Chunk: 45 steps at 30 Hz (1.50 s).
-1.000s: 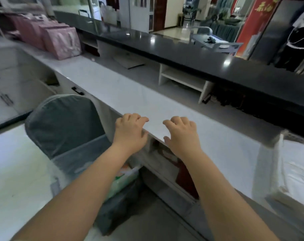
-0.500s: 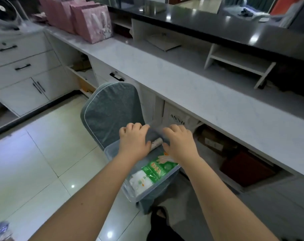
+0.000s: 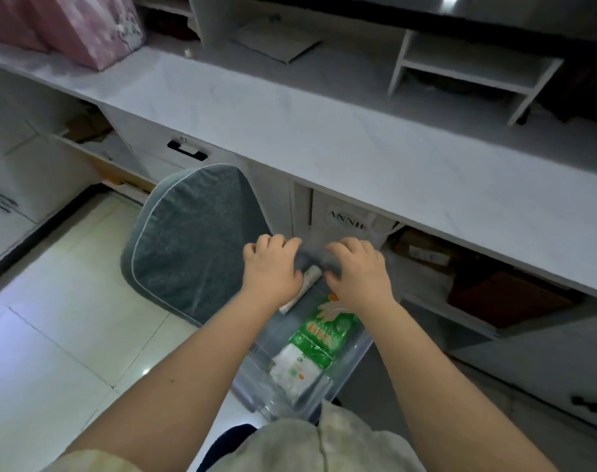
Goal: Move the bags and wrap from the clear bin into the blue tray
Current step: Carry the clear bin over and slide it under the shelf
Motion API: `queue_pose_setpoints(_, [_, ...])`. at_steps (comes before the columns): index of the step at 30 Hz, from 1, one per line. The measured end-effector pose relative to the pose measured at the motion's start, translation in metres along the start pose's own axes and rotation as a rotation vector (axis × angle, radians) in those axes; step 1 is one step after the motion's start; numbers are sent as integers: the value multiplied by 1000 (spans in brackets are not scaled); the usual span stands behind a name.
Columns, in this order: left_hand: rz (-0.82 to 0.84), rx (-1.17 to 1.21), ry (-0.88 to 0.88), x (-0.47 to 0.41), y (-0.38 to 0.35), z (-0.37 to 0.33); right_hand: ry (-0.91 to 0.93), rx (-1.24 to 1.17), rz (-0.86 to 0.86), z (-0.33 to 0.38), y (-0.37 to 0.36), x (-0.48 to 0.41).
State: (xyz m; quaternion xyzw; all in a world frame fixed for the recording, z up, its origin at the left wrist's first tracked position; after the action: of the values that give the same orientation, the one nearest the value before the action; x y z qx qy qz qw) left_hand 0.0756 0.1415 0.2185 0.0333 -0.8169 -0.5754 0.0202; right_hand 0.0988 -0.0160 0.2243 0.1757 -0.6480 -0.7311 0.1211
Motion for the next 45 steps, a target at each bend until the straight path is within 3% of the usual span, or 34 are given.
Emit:
queue_pose_setpoints(11, [375,87,-348,-15,-66,64,-601,-86,62,49,-73,55])
queue_pose_setpoints(19, [559,94,-417,25,-102,120,-836,-169,160,108,-141,134])
queue_pose_setpoints(22, [529,80,-278,27,-117,157,-948,-246,268,112,-175,157])
queue_pose_setpoints(25, [528,210,55,14,-135,210,-1162,-378,329,106,-212,188])
queue_pose_setpoints(29, [768,555,537,18,-164,249,-1623,-906,271,107,-253,234])
queue_pose_setpoints(31, [865,723,663,32,-171,252,-1766,-1206,175,118,-269,248])
queue_pose_setpoints(36, [827,895,632,44,-162,247,-1825,-1355,-77,125,-265,257])
queue_pose_setpoints(42, [949,999,678,67,-134,198,-1817,-1499,-369,105,-197,287])
queue_pose_setpoints(45, [1064,969,620,83,-125,153,-1823,-1499,-524,108,-158,324])
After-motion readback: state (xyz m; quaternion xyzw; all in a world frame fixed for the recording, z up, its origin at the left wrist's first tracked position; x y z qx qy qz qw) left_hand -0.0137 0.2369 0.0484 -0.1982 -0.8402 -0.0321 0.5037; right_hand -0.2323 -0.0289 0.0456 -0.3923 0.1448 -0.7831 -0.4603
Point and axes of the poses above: each hand's wrist, its own x-axis away from the middle knuckle, its own y-axis out of the back of the hand, z = x × y, the point moved 4 cm from there along -x, towards the middle knuckle, and after that the axes turned 13 degrees about x, right-handed, at the moved point
